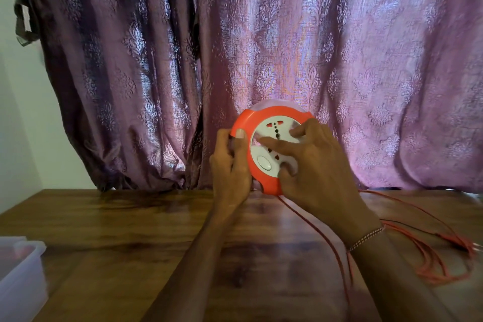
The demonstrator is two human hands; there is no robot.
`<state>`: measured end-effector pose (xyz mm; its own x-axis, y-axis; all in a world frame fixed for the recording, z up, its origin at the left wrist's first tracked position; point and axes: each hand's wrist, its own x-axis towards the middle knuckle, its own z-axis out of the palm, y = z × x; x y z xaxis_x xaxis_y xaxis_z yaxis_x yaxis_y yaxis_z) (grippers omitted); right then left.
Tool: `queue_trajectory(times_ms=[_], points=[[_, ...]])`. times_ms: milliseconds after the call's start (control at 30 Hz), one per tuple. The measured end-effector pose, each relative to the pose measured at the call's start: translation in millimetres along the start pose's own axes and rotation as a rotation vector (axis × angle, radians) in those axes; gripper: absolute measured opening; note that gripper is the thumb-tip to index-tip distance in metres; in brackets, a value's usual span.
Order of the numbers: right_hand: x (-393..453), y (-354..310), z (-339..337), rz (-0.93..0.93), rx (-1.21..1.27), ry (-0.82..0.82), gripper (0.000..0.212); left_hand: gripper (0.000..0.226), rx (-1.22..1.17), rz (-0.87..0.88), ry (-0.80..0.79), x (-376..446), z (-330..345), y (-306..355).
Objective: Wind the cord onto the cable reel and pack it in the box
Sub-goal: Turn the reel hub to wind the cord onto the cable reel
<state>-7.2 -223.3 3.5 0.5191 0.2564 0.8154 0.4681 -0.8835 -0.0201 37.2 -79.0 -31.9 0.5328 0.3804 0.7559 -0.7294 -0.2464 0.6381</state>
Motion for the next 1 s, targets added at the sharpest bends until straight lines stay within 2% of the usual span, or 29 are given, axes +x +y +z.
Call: queue_trajectory(times_ms=[100,233,367,467,567,700,1000], points=[[-3,-4,4,0.100,-0.043,0.051,0.060,0.038,-0.014,-0.020,-0.002,0,0,1],[2,-5,6,0.203,-0.023,0.081,0.064,0.046,-0.025,-0.016,0.004,0,-1,3],[4,-3,2,0.113,0.061,0.080,0.051,0.039,-0.027,-0.035,0.015,2,-1,1],[4,4,-1,-0.025,0.138,0.123,0.028,0.043,-0.036,-0.047,0.019,2,-2,-1],[4,6,-6,-0.136,0.167,-0.001,0.046,0.049,-0.063,-0.062,0.005,3,-3,-3],[4,3,-8,-0.145,0.051,-0.101,0.061,0.048,-0.067,-0.069,0.008,4,-2,-7],[1,-1,-6,-0.020,0.037,-0.027,0.053,0.052,-0.047,-0.035,-0.005,2,-1,-3]])
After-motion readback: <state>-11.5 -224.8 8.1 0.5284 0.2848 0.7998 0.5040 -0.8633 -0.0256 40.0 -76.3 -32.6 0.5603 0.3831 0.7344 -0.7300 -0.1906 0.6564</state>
